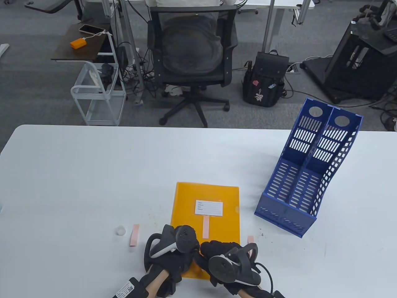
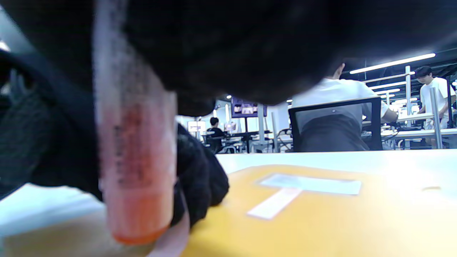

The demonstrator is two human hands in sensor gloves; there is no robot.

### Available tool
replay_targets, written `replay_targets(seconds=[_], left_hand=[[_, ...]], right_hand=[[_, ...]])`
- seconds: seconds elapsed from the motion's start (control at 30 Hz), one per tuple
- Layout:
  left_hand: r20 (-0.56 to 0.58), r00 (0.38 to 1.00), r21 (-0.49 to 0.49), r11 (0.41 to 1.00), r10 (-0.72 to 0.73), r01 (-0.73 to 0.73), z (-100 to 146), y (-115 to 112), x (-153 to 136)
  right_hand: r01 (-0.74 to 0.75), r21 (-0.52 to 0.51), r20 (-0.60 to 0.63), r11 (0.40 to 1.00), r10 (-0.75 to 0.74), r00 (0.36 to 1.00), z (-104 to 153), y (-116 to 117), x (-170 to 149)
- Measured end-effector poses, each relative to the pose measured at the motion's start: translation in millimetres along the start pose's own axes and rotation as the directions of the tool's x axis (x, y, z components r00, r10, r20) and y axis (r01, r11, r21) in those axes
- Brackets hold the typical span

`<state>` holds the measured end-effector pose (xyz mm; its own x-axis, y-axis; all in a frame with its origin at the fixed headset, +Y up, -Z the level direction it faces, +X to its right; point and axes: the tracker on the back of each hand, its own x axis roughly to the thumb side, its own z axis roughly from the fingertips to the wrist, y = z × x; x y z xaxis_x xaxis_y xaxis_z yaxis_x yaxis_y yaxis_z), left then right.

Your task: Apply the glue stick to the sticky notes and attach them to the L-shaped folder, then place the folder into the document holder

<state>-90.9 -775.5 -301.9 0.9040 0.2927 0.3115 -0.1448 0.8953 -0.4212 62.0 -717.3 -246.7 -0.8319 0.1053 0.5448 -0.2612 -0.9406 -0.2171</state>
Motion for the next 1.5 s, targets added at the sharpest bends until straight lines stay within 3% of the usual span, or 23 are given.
replay_targets(seconds=[0.33, 0.97, 1.17, 1.5], left_hand=[[-0.004, 1.000, -0.002, 1.000, 0.009, -0.009, -0.1, -0.1, -1.2], [-0.021, 1.000, 0.003, 1.000, -0.003, 0.003, 0.3, -1.0, 0.3], [-0.020, 1.000, 0.003, 1.000, -0.003, 0.003, 0.2, -1.4, 0.3], [-0.028, 1.000, 0.001, 1.000, -0.004, 0.004, 0.6, -2.0, 0.3]], right_hand=[[-0.072, 0.064, 0.020, 0.995, 0.071, 0.997, -3.7, 13.4, 7.3], [-0.076, 0.177, 0.006, 0.981, 0.077, 0.997, -3.2, 6.7, 4.5], [-0.032, 0.060, -0.029, 0.998, 0.034, 0.999, 0.2, -0.4, -2.7], [-0.071, 0.096, -0.003, 0.993, 0.072, 0.997, -7.4, 16.9, 3.8]])
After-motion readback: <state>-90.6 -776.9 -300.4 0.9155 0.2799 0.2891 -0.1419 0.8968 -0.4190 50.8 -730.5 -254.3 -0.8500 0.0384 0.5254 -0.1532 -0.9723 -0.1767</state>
